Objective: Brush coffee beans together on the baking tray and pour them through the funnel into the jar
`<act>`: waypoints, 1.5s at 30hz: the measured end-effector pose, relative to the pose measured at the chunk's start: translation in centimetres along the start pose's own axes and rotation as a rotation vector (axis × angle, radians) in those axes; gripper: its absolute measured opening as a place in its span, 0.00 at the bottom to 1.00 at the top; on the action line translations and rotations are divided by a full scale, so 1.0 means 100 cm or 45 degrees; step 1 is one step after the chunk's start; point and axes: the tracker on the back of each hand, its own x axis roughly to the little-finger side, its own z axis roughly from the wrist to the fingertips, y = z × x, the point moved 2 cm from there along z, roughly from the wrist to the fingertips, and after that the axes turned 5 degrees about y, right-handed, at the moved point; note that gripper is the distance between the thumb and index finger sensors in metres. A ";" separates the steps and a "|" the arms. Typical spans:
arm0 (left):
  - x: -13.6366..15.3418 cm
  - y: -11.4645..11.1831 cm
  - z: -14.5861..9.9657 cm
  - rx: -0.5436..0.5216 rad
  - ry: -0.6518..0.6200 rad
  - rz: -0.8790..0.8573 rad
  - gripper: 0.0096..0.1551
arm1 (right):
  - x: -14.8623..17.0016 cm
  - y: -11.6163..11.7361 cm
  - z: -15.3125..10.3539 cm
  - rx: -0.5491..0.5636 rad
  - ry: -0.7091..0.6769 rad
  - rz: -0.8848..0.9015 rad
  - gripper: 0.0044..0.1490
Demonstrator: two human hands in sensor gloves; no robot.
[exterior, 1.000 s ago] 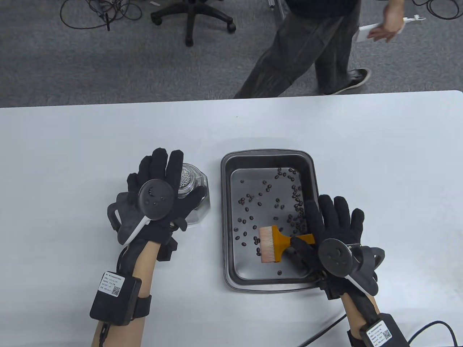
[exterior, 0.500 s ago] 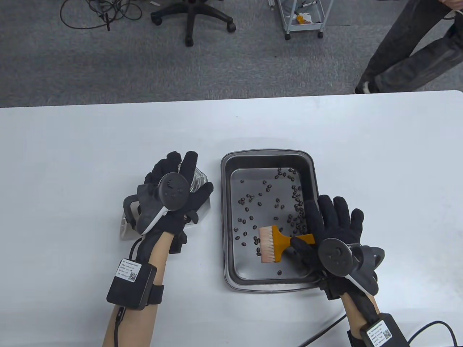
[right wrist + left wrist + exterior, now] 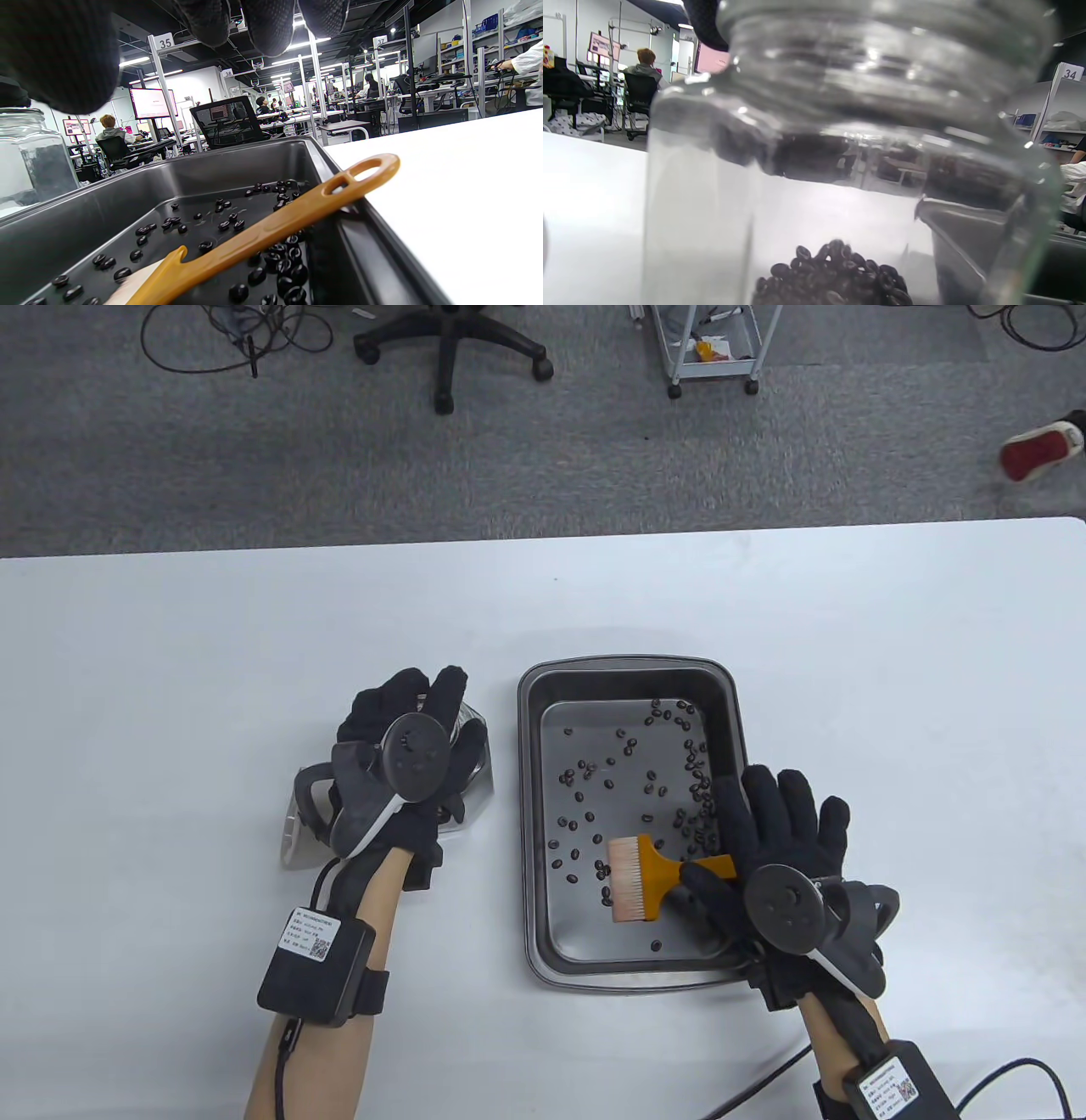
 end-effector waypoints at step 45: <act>0.021 0.063 -0.097 -0.144 -0.093 -0.071 0.40 | -0.003 0.009 -0.004 -0.028 -0.009 -0.019 0.56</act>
